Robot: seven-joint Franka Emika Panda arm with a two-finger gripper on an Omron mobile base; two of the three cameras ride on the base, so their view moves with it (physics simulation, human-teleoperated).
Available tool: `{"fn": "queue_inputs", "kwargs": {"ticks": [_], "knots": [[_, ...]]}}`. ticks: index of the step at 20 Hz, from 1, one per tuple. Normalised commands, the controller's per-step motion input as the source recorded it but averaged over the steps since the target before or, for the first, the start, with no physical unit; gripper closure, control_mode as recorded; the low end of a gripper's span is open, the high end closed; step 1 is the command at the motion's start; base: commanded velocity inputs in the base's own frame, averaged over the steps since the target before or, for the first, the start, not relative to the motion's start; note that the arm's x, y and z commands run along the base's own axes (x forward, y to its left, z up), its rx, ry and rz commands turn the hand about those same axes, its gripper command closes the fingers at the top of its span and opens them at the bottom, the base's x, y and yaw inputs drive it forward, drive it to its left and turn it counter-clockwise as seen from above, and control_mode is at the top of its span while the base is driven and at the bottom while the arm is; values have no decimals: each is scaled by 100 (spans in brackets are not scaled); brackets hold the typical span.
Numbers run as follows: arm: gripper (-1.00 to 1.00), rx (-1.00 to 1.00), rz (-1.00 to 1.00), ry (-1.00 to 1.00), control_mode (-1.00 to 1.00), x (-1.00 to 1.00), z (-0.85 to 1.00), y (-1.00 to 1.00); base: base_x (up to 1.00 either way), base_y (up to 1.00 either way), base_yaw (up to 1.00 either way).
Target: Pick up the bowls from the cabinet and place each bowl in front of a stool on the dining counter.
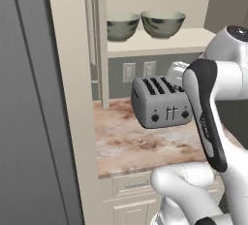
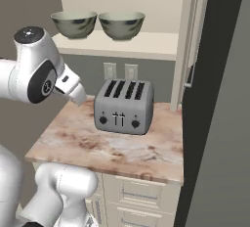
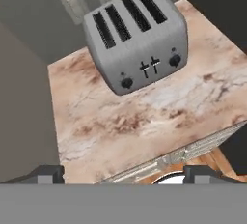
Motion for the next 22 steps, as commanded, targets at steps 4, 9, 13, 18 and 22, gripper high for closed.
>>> {"fn": "queue_inputs", "kwargs": {"ticks": [4, 9, 13, 18, 22], "knots": [[-100, 40, -41, -20, -100, -49, 55, -14, 0, 0, 0], [-100, 27, -42, -7, -100, -50, 71, -17, 0, 0, 0], [-100, 16, -28, 1, -100, -16, 83, -21, 0, 0, 0], [-100, 5, -6, 8, -100, 0, 78, -5, 0, 0, 0], [-100, 17, 16, 0, -100, 28, 9, -2, 0, 0, 0]]}}
